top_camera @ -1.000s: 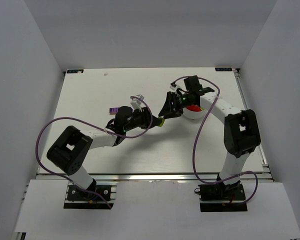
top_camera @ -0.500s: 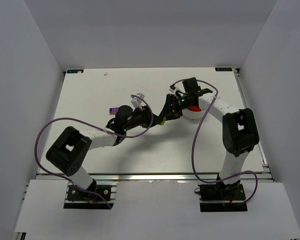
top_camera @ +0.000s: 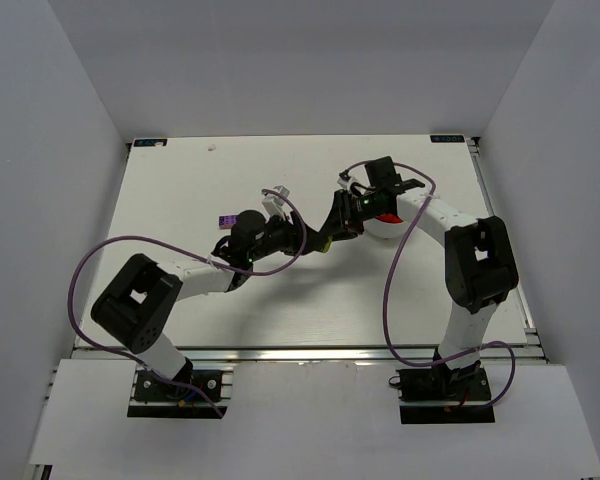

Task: Sort the legos into containers by color

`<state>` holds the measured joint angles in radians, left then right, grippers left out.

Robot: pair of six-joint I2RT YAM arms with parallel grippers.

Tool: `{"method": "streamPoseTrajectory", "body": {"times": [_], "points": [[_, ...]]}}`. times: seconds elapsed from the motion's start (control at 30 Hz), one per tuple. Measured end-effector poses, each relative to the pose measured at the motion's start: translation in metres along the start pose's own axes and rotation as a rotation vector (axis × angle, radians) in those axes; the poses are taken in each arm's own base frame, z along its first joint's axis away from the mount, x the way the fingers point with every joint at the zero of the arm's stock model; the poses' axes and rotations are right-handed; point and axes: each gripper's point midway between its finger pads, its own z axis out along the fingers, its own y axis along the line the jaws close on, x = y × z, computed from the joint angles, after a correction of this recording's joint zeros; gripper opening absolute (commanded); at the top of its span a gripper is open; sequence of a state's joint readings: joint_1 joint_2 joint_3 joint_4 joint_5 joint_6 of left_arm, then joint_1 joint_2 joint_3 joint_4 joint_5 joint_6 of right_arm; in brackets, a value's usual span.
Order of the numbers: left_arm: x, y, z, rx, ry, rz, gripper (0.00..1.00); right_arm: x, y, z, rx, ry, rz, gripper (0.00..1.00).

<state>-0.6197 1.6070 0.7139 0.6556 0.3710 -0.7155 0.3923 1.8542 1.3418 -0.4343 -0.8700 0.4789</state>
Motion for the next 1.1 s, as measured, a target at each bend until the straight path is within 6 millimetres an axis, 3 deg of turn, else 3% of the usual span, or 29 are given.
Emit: {"method": "streamPoseTrajectory", "body": {"times": [0.17,0.23,0.37,0.47,0.63,0.77,0.93,1.1], "points": [[-0.019,-0.011,-0.006,-0.002,-0.056,0.013,0.80,-0.002,-0.005,-0.002,0.034,-0.006,-0.064,0.00],[-0.032,-0.021,-0.012,0.005,-0.095,0.028,0.98,-0.012,-0.005,-0.007,0.066,-0.033,-0.131,0.00],[-0.056,-0.035,-0.027,-0.017,-0.172,0.030,0.98,-0.038,-0.003,-0.036,0.136,-0.138,-0.259,0.00],[-0.071,-0.038,-0.042,-0.066,-0.225,0.025,0.98,-0.060,-0.004,-0.077,0.196,-0.254,-0.330,0.00],[-0.084,-0.020,-0.068,-0.237,-0.303,-0.025,0.98,-0.088,-0.017,-0.154,0.348,-0.443,-0.404,0.00],[-0.084,0.009,-0.092,-0.432,-0.348,-0.086,0.98,-0.104,-0.037,-0.205,0.509,-0.556,-0.417,0.00],[-0.079,0.034,-0.115,-0.589,-0.369,-0.116,0.98,-0.111,-0.065,-0.233,0.676,-0.604,-0.386,0.00],[-0.078,0.042,-0.131,-0.645,-0.392,-0.132,0.98,-0.117,-0.088,-0.239,0.769,-0.620,-0.327,0.00]]}}
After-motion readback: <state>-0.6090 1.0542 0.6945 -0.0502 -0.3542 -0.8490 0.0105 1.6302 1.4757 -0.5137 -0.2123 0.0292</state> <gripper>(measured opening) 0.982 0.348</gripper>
